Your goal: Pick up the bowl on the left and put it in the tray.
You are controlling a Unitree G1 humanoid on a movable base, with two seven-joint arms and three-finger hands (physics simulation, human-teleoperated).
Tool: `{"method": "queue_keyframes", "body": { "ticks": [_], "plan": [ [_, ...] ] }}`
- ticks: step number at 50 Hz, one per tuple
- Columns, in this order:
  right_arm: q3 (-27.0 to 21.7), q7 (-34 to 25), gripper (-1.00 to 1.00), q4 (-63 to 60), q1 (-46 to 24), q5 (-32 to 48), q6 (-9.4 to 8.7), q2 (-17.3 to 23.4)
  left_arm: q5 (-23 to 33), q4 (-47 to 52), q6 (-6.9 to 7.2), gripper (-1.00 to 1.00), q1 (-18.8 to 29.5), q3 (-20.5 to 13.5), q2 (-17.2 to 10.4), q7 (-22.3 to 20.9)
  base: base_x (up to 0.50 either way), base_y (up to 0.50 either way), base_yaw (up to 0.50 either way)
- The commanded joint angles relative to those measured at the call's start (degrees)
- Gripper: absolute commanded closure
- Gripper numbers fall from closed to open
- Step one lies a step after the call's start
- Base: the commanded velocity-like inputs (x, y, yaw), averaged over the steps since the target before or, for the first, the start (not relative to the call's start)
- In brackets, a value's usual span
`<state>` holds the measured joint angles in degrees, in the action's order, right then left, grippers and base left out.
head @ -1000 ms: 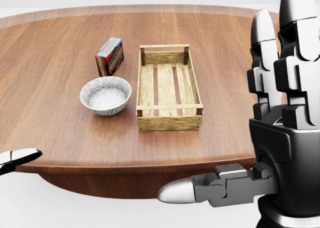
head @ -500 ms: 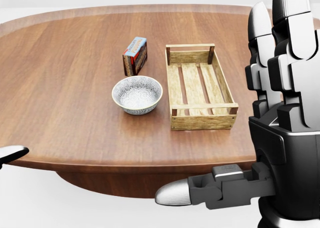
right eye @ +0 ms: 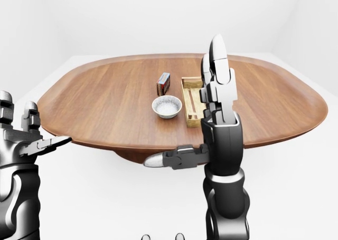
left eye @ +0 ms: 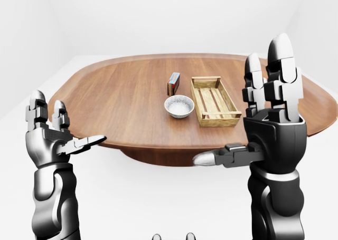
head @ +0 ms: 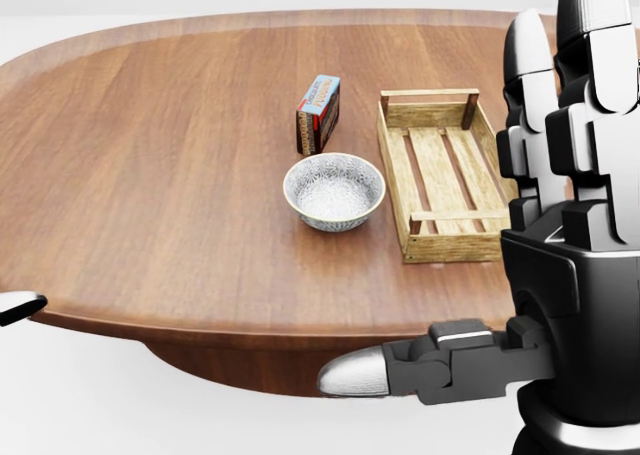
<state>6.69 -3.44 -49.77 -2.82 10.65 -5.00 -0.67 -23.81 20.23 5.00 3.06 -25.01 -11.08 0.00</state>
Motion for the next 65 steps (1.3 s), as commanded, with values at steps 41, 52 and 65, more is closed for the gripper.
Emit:
{"method": "queue_keyframes", "body": {
  "ticks": [41,52,65],
  "plan": [
    [-2.2,1.4,-1.00,0.0,1.5,-2.4,0.00,1.0,-0.2,0.5,0.00,-1.00,0.0,0.2,0.4,-0.1,0.50,-0.01,0.00],
    [-2.9,1.2,-1.00,0.8,3.4,-2.7,0.00,1.1,-0.8,0.8,0.00,-1.00,0.0,-0.1,0.3,-0.1,0.50,0.00,0.00],
    [-2.8,0.8,-1.00,1.2,3.2,-2.1,0.00,1.2,-1.3,1.0,0.00,-1.00,0.0,-0.4,0.1,0.0,0.50,-0.02,0.00]
  ]
}}
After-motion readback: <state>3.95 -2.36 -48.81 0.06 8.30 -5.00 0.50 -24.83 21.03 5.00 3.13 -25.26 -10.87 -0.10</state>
